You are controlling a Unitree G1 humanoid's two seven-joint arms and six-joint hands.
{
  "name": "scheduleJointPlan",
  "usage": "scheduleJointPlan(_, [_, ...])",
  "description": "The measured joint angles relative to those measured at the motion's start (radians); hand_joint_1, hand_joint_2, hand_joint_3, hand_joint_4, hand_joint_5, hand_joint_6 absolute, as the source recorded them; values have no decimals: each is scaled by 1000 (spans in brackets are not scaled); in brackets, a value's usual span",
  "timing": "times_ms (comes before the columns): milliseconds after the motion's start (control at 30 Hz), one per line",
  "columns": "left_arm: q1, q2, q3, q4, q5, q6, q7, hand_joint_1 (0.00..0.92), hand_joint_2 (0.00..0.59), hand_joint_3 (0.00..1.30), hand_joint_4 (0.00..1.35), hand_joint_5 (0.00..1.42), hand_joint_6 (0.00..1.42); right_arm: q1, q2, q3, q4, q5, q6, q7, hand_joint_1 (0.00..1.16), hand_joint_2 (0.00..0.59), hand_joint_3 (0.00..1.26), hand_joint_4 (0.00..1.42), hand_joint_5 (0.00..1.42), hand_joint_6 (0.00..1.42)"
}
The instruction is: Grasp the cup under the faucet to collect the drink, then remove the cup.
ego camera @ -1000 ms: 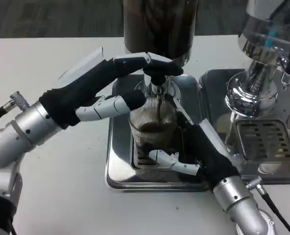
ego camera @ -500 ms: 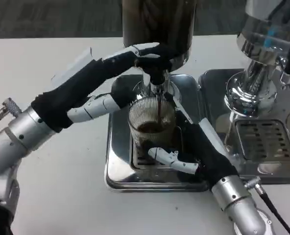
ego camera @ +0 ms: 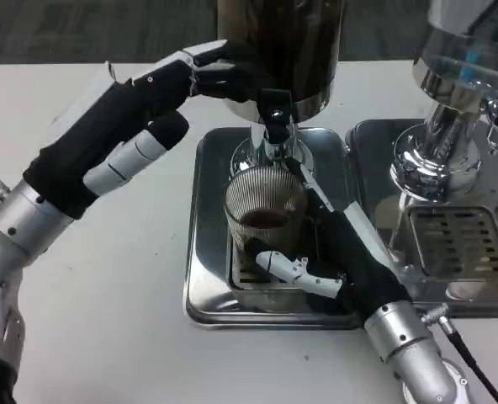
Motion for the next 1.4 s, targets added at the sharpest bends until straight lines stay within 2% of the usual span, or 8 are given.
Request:
scheduleJointPlan(533, [21,-12,75,-78,-75,61,-1,0,193,319,354,364,322,-3,1,2,2,-1,0,-4,617,229,0,0,0,50])
scheduleJointPlan(800, [122,-12,109,-62,-69,88,10,0,210,366,393,391,354,-8,1,10,3,-13,2,-14,623,222,0,0,2,96])
scheduleJointPlan(900, [155,-12,124,-51,-69,90,27,0,210,369,399,392,359,-9,2,12,3,-20,3,-22,626,221,0,1,53,143])
scheduleJointPlan(1100, [227,-12,149,-34,-64,97,48,0,207,375,423,407,376,-10,5,19,3,-29,5,-55,658,230,52,107,158,259])
scheduleJointPlan(1400, [280,8,166,-25,-50,103,65,0,216,383,450,427,401,-10,21,32,1,-60,23,-110,666,230,118,192,230,331])
